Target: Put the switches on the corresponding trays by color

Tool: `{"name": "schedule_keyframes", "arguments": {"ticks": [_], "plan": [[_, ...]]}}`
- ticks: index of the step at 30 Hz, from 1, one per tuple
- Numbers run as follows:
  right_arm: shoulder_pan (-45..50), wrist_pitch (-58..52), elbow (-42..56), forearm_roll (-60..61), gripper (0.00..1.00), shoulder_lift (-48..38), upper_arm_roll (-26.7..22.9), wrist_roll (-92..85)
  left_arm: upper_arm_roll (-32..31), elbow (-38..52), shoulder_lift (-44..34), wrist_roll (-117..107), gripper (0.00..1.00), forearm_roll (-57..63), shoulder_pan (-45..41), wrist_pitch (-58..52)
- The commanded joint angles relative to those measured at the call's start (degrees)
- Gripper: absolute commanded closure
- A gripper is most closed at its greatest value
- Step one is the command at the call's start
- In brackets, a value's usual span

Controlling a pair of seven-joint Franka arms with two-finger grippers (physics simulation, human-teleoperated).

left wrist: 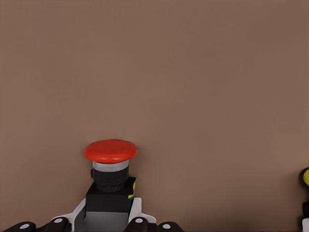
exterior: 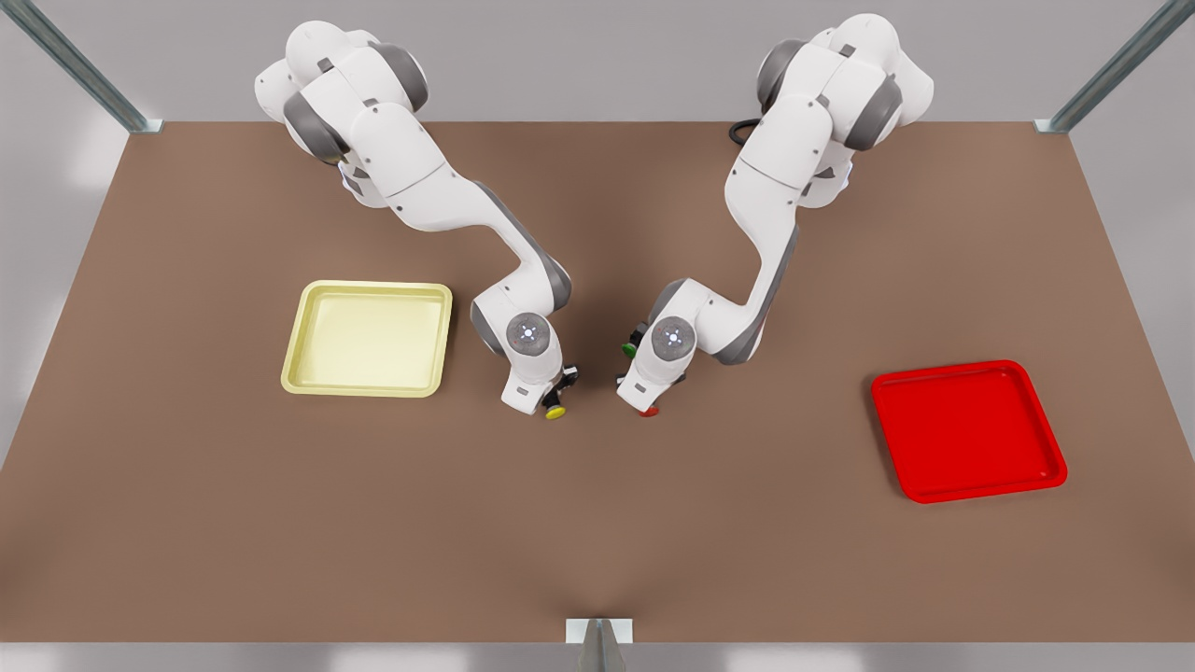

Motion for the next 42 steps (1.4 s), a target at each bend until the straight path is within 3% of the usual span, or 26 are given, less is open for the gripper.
{"name": "schedule_keyframes", "arguments": {"ticks": [1, 12, 16, 21, 33, 34, 36, 37, 38, 40, 42], "plan": [[0.0, -0.1, 0.1, -0.2, 0.52, 0.0, 0.0, 0.2, 0.0, 0.0, 0.0, 0.0, 0.49, -0.3, 0.0, 0.0], [-3.2, -2.3, -4.0, -0.4, 0.52, -6.5, -0.4, -0.9, 0.7, 0.4, -1.8, 0.4, 0.49, -0.4, 0.2, -2.2], [-5.6, -2.2, -8.3, -2.6, 0.52, -9.8, -0.4, -1.2, 7.5, 1.0, -6.4, 9.0, 0.49, -0.6, 0.7, -11.9], [-9.4, -1.6, -17.3, -6.7, 0.52, -16.8, -0.4, -1.4, 22.9, 0.8, -7.9, 34.2, 0.49, -3.4, 1.3, -18.9], [-16.5, 0.8, -34.9, -8.7, 0.48, -25.2, -0.5, -4.9, 26.0, 0.7, -4.0, 76.1, 0.47, -2.9, 30.9, -15.5], [-17.0, 0.8, -36.2, -8.8, 0.48, -25.8, -0.5, -4.9, 26.0, 0.7, -2.6, 76.1, 0.45, -2.9, 32.1, -15.4], [-17.3, 1.0, -39.5, -8.8, 0.48, -27.2, -0.6, -4.9, 25.9, 0.9, -0.7, 76.1, 0.00, -3.5, 32.9, -14.6], [-17.4, 1.0, -40.2, -8.8, 0.47, -27.5, -1.1, -4.9, 25.9, 0.9, 0.3, 76.1, 0.00, -3.9, 32.9, -14.1], [-17.8, 1.0, -40.5, -8.8, 0.40, -27.5, -1.2, -4.9, 25.8, 0.9, 0.6, 76.1, 0.00, -4.6, 32.9, -13.8], [-18.4, 1.0, -40.6, -8.9, 0.19, -27.5, -1.2, -4.9, 25.8, 0.9, 0.5, 76.1, 0.00, -4.6, 32.9, -13.9], [-18.6, 0.9, -40.5, -8.9, 0.13, -27.5, -1.5, -4.9, 25.8, 0.9, 0.3, 76.1, 0.00, -4.5, 32.8, -14.0]]}}
